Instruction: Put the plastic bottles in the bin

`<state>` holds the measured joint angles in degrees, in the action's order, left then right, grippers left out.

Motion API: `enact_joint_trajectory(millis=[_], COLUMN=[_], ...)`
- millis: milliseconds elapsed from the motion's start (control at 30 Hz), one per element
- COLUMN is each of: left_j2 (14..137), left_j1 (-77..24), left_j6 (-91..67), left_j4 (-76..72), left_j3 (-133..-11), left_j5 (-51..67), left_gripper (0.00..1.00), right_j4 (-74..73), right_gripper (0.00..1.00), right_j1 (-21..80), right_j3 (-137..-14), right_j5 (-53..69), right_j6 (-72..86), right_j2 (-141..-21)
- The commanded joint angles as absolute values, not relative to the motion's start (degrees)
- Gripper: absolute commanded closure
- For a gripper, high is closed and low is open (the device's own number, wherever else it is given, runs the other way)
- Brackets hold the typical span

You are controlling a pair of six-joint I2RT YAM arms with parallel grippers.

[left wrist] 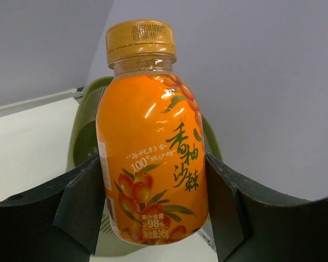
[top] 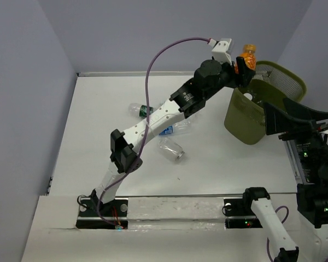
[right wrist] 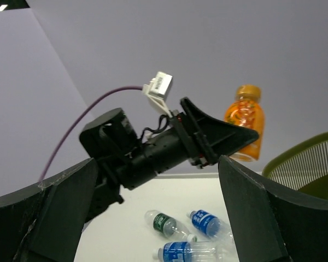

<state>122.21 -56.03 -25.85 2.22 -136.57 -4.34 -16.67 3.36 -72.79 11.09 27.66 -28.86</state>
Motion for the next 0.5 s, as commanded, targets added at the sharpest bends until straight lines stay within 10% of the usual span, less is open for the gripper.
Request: enact_joint_trajectory(millis=[0,333,467], left_j2=[124.97,139.56,140.18], left_j1=[-56.78,-58.09,-58.71], left_j6=[-28.3,-29.8,-27.52], left_j4=[-15.96,-28.12,-28.83], left_j3=[-139.56,-147.92,-146.07], left_j5=[-2.29,-2.54,-3.78], left_gripper=[0.42,0.36,0.18], right_j4=[-15.91,-14.94,-14.85], right_gripper=[0.04,0.05,0.05], right_j1=[3.25,4.39,4.39], right_j3=[-73.22,-71.98,-71.9], right_j5=[16.34,17.93,18.72], right_j6=[29.53,29.79,29.79], right_j2=[-29.27,-26.9,-26.63])
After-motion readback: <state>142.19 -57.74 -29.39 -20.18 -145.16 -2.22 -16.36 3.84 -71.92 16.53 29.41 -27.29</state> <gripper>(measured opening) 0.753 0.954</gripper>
